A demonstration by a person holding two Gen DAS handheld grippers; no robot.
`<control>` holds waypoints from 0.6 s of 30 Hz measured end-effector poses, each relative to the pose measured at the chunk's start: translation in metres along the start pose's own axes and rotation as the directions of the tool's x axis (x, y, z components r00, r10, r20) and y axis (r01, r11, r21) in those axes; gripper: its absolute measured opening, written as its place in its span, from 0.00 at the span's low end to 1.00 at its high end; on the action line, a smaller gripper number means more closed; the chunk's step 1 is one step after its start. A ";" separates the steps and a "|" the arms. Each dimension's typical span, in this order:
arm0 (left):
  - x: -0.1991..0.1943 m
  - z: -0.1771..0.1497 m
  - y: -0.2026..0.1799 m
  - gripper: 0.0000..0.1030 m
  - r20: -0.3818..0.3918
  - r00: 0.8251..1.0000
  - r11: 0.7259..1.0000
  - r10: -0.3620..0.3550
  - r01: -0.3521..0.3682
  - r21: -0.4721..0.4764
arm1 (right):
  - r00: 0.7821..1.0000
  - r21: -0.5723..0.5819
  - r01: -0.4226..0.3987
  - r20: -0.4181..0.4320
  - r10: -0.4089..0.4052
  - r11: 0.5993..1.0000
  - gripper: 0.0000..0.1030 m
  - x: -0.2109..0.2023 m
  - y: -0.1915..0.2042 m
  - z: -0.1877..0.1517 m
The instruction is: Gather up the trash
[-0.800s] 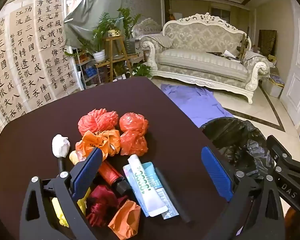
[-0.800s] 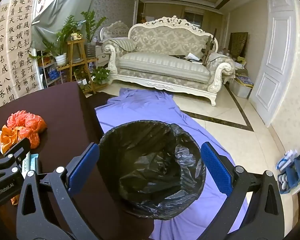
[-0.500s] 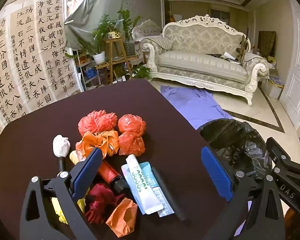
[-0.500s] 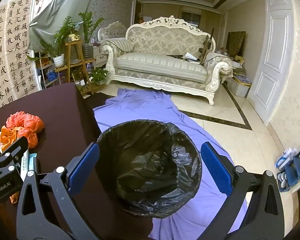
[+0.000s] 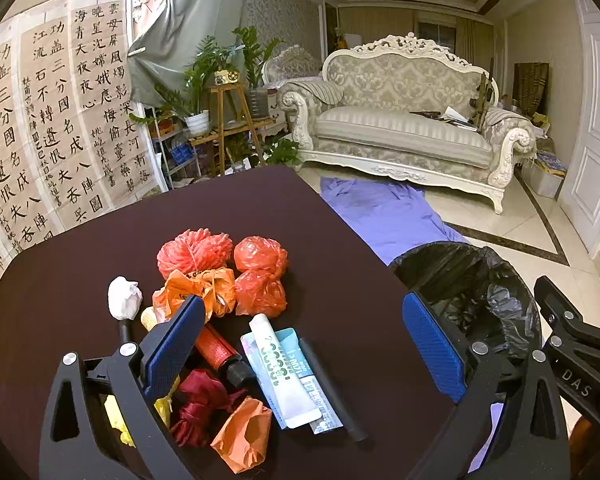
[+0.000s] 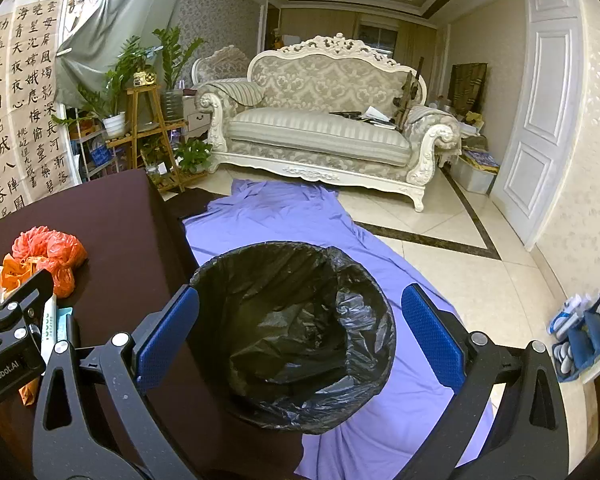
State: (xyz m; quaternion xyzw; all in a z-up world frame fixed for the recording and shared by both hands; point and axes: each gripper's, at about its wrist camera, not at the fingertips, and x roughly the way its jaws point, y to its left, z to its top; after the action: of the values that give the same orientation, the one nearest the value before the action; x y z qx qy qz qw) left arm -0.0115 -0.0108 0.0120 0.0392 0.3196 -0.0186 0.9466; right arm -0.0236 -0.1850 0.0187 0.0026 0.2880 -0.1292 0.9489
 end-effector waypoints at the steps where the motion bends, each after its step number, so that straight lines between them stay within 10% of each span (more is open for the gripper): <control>1: 0.002 -0.001 0.000 0.93 0.000 1.000 1.000 0.000 0.000 0.000 | 1.000 0.000 0.000 -0.001 0.000 1.000 0.96 0.000 -0.001 0.001; 18: 0.003 -0.001 -0.003 0.93 -0.002 1.000 1.000 0.000 0.000 0.000 | 1.000 -0.001 0.001 -0.001 -0.001 1.000 0.96 0.001 -0.005 0.000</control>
State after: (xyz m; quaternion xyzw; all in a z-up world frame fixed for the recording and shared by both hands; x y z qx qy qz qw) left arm -0.0098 -0.0135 0.0096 0.0390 0.3204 -0.0184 0.9463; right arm -0.0243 -0.1903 0.0186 0.0018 0.2885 -0.1296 0.9487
